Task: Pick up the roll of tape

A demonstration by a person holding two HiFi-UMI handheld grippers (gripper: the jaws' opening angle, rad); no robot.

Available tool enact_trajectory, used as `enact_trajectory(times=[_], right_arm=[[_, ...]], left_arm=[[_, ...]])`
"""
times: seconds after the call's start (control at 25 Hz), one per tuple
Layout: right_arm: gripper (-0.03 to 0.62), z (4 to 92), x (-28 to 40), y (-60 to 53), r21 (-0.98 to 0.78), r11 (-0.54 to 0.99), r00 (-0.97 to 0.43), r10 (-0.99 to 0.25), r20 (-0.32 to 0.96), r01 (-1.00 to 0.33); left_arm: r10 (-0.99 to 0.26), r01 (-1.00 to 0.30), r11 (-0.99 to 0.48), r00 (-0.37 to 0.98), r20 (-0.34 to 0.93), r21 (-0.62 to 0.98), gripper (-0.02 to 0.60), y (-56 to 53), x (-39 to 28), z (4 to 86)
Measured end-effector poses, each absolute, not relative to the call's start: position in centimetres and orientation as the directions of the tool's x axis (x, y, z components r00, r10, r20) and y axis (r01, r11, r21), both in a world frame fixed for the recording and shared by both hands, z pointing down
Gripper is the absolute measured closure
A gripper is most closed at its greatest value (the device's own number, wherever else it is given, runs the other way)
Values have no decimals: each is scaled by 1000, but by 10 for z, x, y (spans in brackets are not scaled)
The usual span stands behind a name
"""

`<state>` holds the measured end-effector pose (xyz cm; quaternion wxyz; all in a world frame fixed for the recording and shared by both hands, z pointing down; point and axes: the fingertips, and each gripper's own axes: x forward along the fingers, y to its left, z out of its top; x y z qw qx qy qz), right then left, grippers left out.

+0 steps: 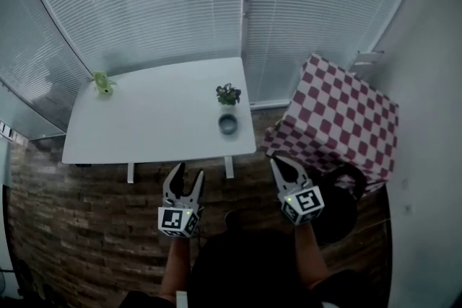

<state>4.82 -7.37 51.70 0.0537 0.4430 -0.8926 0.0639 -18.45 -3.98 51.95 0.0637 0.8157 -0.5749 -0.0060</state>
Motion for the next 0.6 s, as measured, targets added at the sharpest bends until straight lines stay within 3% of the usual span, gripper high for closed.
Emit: enact_trajectory(times=[0.32, 0.6], right_arm=[[588, 524, 38, -93, -84, 571, -576, -797, 183, -816], [588, 535, 19, -121, -36, 639, -630, -745, 220, -768]], left_arm=[[-876, -891, -444, 455, 161, 98, 350, -82, -177, 550], [-871, -886, -455, 464, 161, 91, 350, -117, -171, 565]])
